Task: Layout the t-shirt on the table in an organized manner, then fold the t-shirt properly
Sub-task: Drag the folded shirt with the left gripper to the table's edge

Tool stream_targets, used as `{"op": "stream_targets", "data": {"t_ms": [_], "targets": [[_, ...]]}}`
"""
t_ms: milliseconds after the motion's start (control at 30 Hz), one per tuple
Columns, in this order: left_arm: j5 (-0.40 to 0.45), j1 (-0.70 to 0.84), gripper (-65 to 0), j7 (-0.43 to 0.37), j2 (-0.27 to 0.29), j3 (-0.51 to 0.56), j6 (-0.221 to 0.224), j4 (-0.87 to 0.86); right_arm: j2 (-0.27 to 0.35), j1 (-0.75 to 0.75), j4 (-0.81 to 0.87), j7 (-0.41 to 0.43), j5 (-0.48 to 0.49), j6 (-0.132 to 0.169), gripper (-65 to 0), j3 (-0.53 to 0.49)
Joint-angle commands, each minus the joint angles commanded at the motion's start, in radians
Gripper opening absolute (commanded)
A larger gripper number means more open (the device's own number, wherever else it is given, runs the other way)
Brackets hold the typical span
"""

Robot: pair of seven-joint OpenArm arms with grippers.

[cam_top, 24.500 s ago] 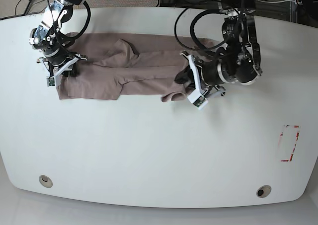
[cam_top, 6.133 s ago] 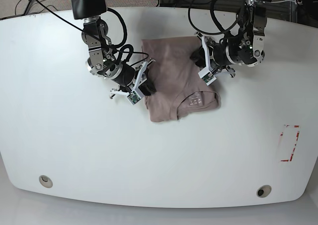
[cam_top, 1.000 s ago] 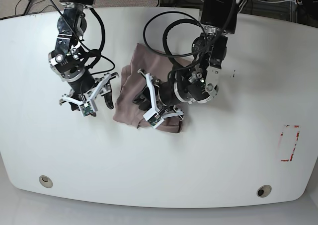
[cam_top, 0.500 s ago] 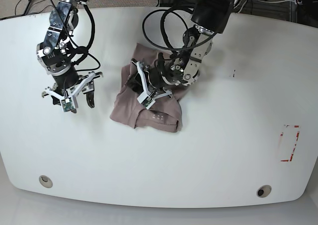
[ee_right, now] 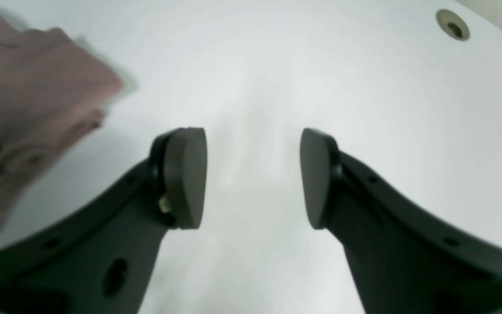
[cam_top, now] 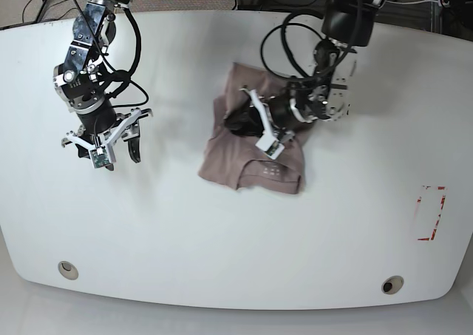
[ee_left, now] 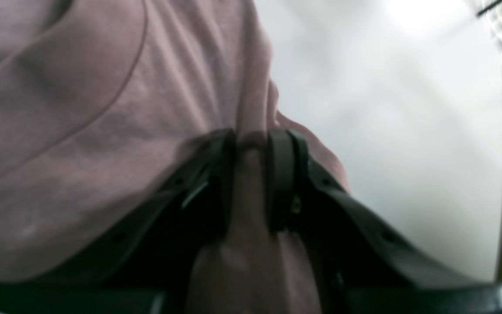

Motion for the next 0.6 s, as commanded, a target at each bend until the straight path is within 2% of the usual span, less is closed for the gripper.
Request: {"op": "stream_targets", "data": {"t_ms": [67,100,433,600], "targets": [[0.003,0.035,-52.4,0.014,-0.049,-0.051,-0.044,0.037,-0.002,0.000,0.000,0.000,0.000,0.000,-33.0,-0.003],[0.003,0.051,-52.4,0.017,-0.074,-0.074,-0.051,0.052,-0.002,0.000,0.000,0.000,0.000,0.000,-33.0,-0.003],[0.006,0.137,-52.4,0.020,-0.321,-0.210,-0.051,0.080,-0.005,-0.006,0.000,0.002,0.003,0.000,-33.0,-0.006],[0.005,0.143,-52.4,0.020,-0.404,-0.241,-0.051,0.080,-0.003,-0.015,-0.002,0.002,0.061,0.000,-33.0,-0.006]]}}
